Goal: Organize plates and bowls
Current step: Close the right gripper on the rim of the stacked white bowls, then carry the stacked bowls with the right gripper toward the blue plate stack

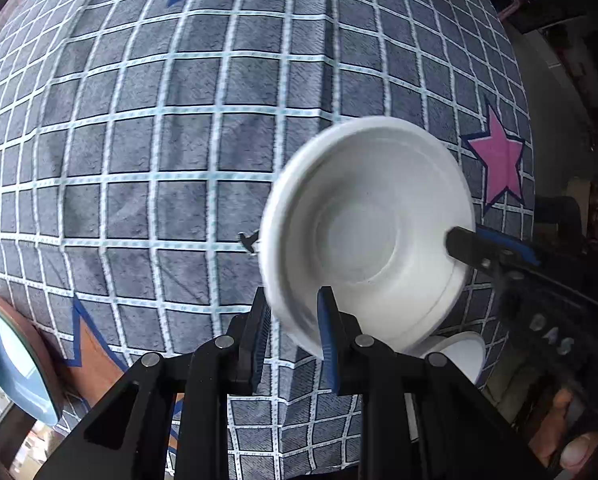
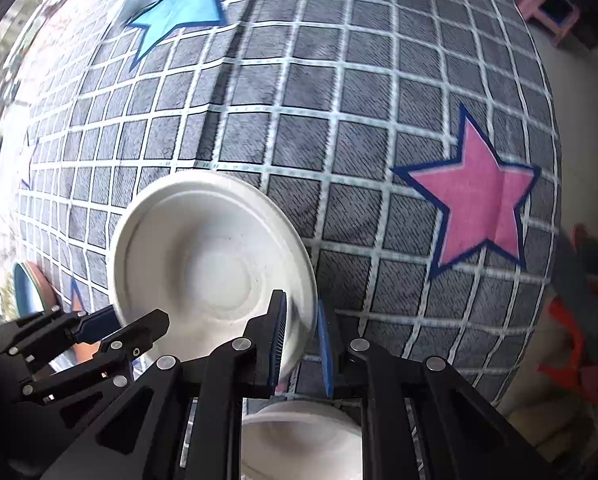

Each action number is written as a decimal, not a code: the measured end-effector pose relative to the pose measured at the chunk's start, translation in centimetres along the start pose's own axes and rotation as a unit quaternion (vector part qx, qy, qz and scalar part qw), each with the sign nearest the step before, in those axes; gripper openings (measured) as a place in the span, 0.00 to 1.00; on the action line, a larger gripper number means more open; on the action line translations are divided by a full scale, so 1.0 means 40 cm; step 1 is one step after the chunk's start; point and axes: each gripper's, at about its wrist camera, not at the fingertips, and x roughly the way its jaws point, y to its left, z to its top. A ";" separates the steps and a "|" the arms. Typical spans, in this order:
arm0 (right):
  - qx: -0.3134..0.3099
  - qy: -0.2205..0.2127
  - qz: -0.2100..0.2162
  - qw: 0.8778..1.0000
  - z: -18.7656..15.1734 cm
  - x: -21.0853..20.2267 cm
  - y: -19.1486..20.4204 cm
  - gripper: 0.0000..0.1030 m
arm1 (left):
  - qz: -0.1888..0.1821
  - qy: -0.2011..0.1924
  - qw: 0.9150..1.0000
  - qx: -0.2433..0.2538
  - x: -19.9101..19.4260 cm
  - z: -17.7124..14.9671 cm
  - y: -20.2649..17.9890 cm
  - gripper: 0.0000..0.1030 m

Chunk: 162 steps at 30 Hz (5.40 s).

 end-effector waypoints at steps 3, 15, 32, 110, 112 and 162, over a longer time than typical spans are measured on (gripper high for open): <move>0.002 -0.007 0.015 1.000 -0.004 -0.009 -0.023 0.17 | -0.014 -0.006 1.000 -0.012 -0.019 -0.006 0.051 0.28; -0.029 -0.014 0.000 0.999 -0.023 0.040 0.068 0.17 | 0.002 -0.011 1.000 0.017 -0.008 -0.009 -0.030 0.23; -0.016 -0.060 0.006 0.998 -0.106 -0.103 0.086 0.17 | 0.003 -0.036 0.996 0.077 -0.185 -0.099 -0.051 0.23; 0.008 -0.009 -0.012 1.000 -0.376 0.029 -0.125 0.71 | 0.054 0.003 0.989 0.138 0.035 -0.312 -0.183 0.54; -0.001 -0.001 -0.014 1.000 -0.365 0.052 -0.119 0.71 | 0.048 0.010 0.991 0.123 0.060 -0.319 -0.179 0.53; -0.156 -0.004 0.007 0.988 -0.258 -0.023 0.365 0.23 | 0.028 -0.072 0.997 -0.009 -0.220 -0.427 0.210 0.23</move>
